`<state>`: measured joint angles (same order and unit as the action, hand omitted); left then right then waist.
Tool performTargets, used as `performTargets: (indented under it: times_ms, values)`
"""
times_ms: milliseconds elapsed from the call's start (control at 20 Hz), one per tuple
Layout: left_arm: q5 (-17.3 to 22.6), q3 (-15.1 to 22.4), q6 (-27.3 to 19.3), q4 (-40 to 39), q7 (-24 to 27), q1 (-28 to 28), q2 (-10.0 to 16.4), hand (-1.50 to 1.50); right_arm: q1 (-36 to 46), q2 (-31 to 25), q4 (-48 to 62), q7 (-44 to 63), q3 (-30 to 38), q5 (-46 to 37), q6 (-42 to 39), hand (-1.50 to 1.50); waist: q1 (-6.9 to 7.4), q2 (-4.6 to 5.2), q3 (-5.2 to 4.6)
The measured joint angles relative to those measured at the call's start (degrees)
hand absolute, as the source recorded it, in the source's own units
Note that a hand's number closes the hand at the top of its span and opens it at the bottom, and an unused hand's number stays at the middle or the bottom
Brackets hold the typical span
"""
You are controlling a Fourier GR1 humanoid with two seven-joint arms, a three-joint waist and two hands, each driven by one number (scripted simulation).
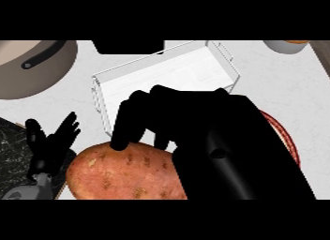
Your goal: Pick the sweet potato from the placemat and place it in the tiered shelf
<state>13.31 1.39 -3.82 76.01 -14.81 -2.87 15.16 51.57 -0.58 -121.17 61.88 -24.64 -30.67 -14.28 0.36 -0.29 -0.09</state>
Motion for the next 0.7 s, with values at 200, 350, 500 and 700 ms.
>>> performTargets:
  times_ms: [200,350,500,700]
  values:
    - [-0.21,0.00,0.14,0.14,0.00,0.24,-0.29,0.00,7.75,0.08,7.55,-0.89,7.49,2.24,-0.61,1.50,0.09,0.05,0.03]
    - [-1.22,0.60,-0.74,0.91,-0.17,0.57,-1.00,0.00,12.18,-0.90,13.68,-2.81,12.04,3.23,-1.42,1.50,0.16,0.13,0.04]
    - [-1.04,-0.12,-0.15,0.33,-0.02,0.11,-0.71,0.00,16.35,-2.48,19.85,-5.19,16.33,5.00,-2.62,1.50,0.17,0.20,0.06]
    - [-1.28,-0.51,0.38,-0.08,0.27,0.19,-0.73,0.00,19.91,-3.62,26.63,-7.77,18.98,6.68,-4.27,1.50,0.16,0.21,0.11]
